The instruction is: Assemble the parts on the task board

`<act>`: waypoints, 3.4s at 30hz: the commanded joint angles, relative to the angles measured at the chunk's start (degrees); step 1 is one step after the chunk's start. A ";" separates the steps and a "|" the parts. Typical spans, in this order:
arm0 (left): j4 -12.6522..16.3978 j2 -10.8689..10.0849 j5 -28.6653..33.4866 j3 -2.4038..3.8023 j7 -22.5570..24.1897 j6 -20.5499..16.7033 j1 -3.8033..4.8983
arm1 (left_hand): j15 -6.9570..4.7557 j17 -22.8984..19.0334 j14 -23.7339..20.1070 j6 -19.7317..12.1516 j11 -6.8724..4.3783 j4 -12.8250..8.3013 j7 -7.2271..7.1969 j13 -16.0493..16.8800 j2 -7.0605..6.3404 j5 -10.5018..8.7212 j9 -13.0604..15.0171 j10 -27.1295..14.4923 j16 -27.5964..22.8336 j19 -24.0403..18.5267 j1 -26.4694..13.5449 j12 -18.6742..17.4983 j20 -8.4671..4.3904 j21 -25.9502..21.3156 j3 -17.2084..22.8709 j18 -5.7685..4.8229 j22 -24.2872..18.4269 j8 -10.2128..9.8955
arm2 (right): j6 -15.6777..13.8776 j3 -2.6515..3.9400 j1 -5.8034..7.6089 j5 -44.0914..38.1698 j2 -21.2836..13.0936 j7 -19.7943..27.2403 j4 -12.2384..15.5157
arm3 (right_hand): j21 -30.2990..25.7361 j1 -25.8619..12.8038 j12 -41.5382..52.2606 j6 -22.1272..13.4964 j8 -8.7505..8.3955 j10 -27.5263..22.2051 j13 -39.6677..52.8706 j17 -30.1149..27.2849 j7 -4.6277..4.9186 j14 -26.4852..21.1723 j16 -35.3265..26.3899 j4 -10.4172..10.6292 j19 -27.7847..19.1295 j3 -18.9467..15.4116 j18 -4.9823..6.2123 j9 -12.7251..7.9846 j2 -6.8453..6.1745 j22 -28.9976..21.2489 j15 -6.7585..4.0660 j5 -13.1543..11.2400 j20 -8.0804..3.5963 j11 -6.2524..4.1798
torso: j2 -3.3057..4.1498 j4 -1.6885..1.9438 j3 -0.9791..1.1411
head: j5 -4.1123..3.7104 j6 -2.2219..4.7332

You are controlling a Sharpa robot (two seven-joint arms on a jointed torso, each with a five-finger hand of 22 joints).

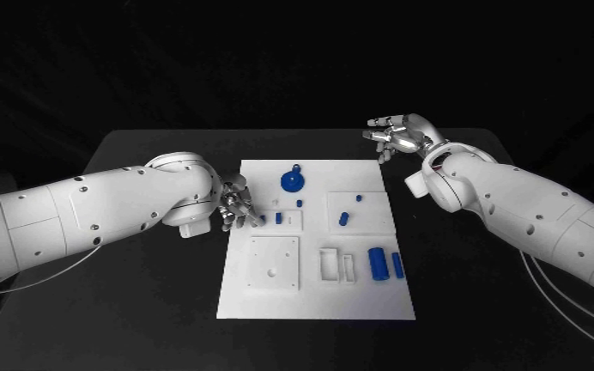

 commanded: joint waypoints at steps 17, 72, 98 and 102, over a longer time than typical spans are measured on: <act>-0.84 0.35 0.97 -0.11 1.75 -0.47 -0.40 | 0.38 0.13 -0.09 0.30 0.32 -0.32 -0.04 0.32 2.42 -0.28 -1.16 0.17 -0.26 0.08 1.14 -0.45 0.33 -0.45 0.45 -0.33 1.14 -0.04 | 0.58 0.04 -0.32 0.15 0.00 0.18 -0.12 | 0.39 -0.25 -0.01 0.12 -0.30 -0.20 -0.06 0.01 -0.03 -0.28 -0.30 -0.10 -0.34 0.45 -0.49 -0.01 -0.15 -0.04 0.11 0.19 0.08 0.01 | 0.01 0.00 0.02 | -0.14 -0.20; 1.71 -1.11 0.22 -0.15 -0.82 -4.66 -0.46 | 0.66 -0.51 -0.49 -0.52 0.41 4.22 -0.08 0.18 -10.37 4.08 7.00 -1.05 0.10 0.63 -9.27 0.37 0.80 -1.69 5.48 0.09 1.18 2.06 | 0.76 0.04 -0.59 0.16 0.07 0.17 -0.27 | 0.45 -0.41 -0.04 0.29 -0.30 -0.22 -0.06 0.03 -0.04 -0.28 -0.33 -0.45 -0.39 0.93 -0.49 0.00 -0.28 -0.05 0.11 0.35 0.07 0.00 | -0.02 0.06 0.04 | 0.11 -0.27; 2.99 -0.96 -3.17 -1.49 -2.50 -5.76 -0.52 | 0.08 -0.62 -1.92 -16.84 -0.52 12.67 -2.33 0.97 -14.00 8.94 29.65 -4.86 4.16 -0.77 -11.70 8.45 0.26 1.68 8.55 -0.40 1.19 37.17 | 0.69 0.04 -0.70 -0.02 0.02 0.16 -0.24 | 0.48 -0.53 -0.05 0.19 -0.30 -0.22 -0.07 0.02 -0.03 -0.29 -0.34 -0.64 -0.42 1.10 -0.50 0.00 -0.34 -0.03 0.11 0.75 0.07 0.00 | -0.01 0.01 0.08 | 0.09 -0.58; 3.04 -0.71 -4.78 -1.62 -2.55 -6.18 -0.52 | 0.12 -0.73 -1.95 -16.91 -0.50 12.81 -2.29 0.85 -13.71 8.86 29.09 -4.86 4.11 -0.78 -11.83 8.49 0.29 1.63 8.56 -0.37 1.19 37.10 | 0.69 0.04 -0.70 -0.04 0.02 0.15 -0.22 | 0.48 -0.53 -0.05 0.19 -0.30 -0.22 -0.07 0.02 -0.03 -0.29 -0.34 -0.64 -0.42 1.10 -0.50 0.00 -0.34 -0.03 0.11 0.75 0.07 0.00 | 0.00 -0.01 0.05 | 0.10 -0.59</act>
